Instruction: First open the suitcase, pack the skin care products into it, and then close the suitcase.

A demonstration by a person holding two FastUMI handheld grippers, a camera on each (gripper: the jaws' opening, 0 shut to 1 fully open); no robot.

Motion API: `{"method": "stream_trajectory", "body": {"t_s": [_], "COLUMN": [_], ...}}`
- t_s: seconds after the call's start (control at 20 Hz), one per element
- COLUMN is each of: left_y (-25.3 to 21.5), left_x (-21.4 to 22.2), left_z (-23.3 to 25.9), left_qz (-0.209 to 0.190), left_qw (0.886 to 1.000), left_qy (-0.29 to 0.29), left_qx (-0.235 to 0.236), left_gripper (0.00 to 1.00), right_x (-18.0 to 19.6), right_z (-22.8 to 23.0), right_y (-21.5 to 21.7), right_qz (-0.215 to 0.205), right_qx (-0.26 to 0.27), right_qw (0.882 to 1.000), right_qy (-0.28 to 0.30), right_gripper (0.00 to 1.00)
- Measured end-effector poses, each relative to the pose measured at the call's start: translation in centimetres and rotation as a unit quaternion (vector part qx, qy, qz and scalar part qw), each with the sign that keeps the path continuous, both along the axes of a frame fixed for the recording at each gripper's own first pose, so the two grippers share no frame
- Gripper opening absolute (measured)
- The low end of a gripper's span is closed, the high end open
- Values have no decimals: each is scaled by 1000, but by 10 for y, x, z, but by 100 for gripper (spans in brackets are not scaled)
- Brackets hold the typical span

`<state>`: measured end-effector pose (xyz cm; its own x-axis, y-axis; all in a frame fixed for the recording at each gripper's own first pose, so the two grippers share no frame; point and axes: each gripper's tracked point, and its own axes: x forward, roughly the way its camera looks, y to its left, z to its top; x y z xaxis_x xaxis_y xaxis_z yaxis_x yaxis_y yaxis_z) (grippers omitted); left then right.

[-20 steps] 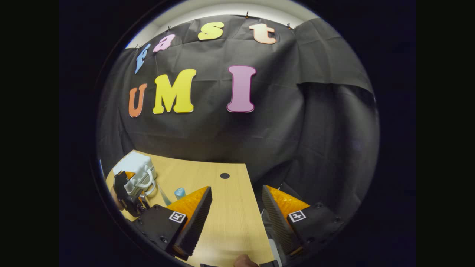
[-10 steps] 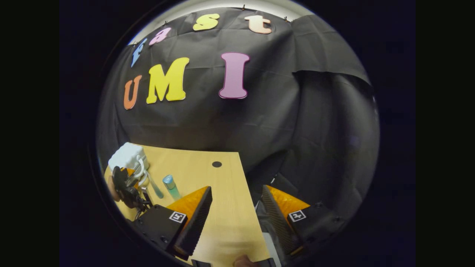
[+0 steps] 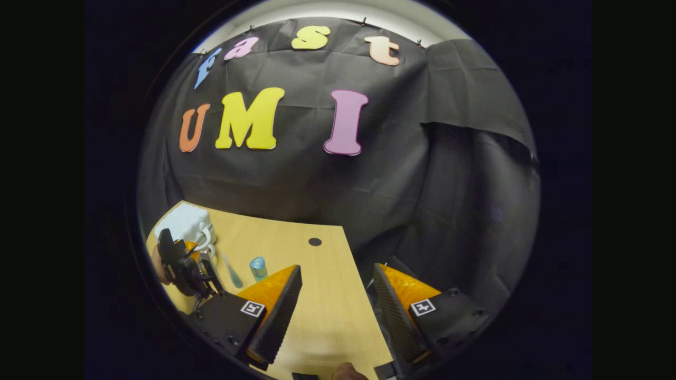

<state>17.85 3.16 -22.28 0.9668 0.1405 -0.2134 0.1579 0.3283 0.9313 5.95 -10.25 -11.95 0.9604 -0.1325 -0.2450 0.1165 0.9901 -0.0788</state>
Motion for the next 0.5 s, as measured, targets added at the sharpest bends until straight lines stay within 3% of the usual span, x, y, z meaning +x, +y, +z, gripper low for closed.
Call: {"method": "stream_trajectory", "body": {"t_s": [0.25,0.5], "left_y": [19,77], "left_x": [-15,-28], "left_z": [57,135], "left_qz": [-5,13], "left_qw": [995,984], "left_qy": [-32,-77], "left_qx": [-94,-163], "left_gripper": [2,3], "right_x": [-3,0], "right_z": [12,29], "right_y": [36,89], "right_qz": [0,21], "right_qx": [-1,-2], "right_qw": [1000,1000], "right_qy": [-7,-20], "right_gripper": [81,81]}}
